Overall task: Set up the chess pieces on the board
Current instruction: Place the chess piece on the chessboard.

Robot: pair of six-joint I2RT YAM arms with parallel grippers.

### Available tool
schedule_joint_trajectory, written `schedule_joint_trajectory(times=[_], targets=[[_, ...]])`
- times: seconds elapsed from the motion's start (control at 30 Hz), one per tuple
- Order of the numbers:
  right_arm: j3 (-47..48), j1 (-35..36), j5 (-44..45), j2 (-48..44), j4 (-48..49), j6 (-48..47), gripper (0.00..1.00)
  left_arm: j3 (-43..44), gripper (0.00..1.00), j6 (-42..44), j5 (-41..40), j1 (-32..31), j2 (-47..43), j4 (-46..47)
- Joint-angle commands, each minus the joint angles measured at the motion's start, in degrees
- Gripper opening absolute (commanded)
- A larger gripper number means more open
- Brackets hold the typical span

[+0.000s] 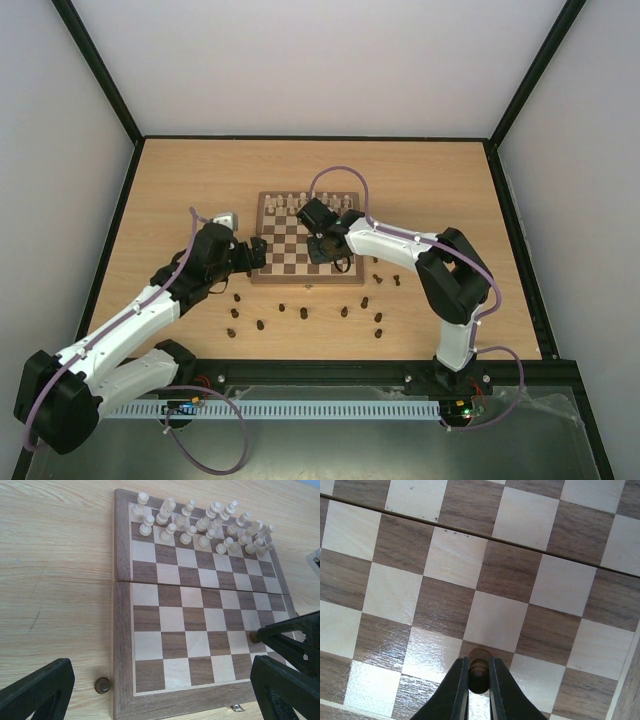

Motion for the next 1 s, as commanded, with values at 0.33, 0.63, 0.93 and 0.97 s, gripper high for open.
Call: schedule_joint_trajectory(times=[0.33,0.63,0.93,0.97], targets=[[-0.91,0.19,-0.39,-0.59,-2.81,0.32,0.28,-0.9,0.99,-1.11,-2.28,-0.3,-0.62,-0.42],[-4.87,0.19,0.43,-8.19,-2.39,0.36,0.43,-0.56,0.99,-4.08,-6.12,1.25,3.48,-3.63],[-11.39,0.19,1.44,-19.24,-1.92,0.2,0.54,0.13,1.0,-5.18,-7.71,1.64,10.97,-6.79],[-11.94,0.2,1.33,-20.31,-1.93,0.06,0.54,0.06,1.0,-5.23,-7.54,1.63,11.7,-6.72]])
